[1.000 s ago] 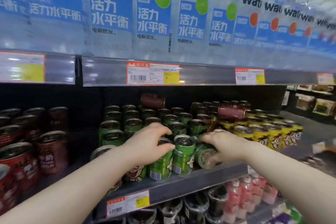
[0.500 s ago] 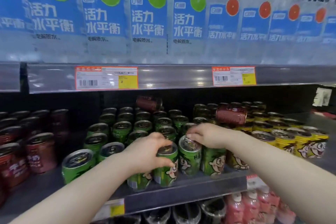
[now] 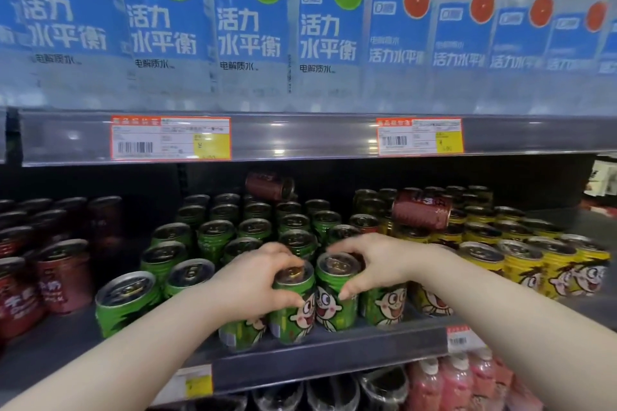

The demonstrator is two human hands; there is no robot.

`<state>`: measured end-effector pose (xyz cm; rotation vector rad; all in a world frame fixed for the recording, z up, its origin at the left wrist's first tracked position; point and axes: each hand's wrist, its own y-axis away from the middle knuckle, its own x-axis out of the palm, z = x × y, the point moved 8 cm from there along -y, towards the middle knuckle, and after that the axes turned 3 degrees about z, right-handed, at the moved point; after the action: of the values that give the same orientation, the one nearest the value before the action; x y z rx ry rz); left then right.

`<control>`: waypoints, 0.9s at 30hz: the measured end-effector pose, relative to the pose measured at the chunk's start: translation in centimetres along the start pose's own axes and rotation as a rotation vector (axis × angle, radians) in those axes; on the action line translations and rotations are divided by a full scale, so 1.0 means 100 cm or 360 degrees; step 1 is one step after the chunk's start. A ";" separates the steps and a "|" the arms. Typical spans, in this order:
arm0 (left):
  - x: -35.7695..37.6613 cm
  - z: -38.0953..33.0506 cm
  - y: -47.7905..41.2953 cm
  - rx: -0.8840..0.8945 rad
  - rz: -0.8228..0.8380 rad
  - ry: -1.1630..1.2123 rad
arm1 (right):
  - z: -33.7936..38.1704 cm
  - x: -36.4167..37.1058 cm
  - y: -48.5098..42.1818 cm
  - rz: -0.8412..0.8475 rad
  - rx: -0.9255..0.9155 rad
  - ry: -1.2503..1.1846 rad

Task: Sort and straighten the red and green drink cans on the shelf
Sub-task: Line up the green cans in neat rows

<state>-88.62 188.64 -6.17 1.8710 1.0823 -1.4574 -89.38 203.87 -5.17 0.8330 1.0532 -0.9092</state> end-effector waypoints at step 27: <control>-0.038 -0.002 -0.025 -0.0375 -0.0593 0.0460 | -0.053 -0.080 0.021 -0.0888 0.0189 -0.0598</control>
<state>-90.98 189.10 -2.28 1.8119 1.7373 -1.1981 -91.07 211.12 1.24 0.4339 0.9143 -1.5449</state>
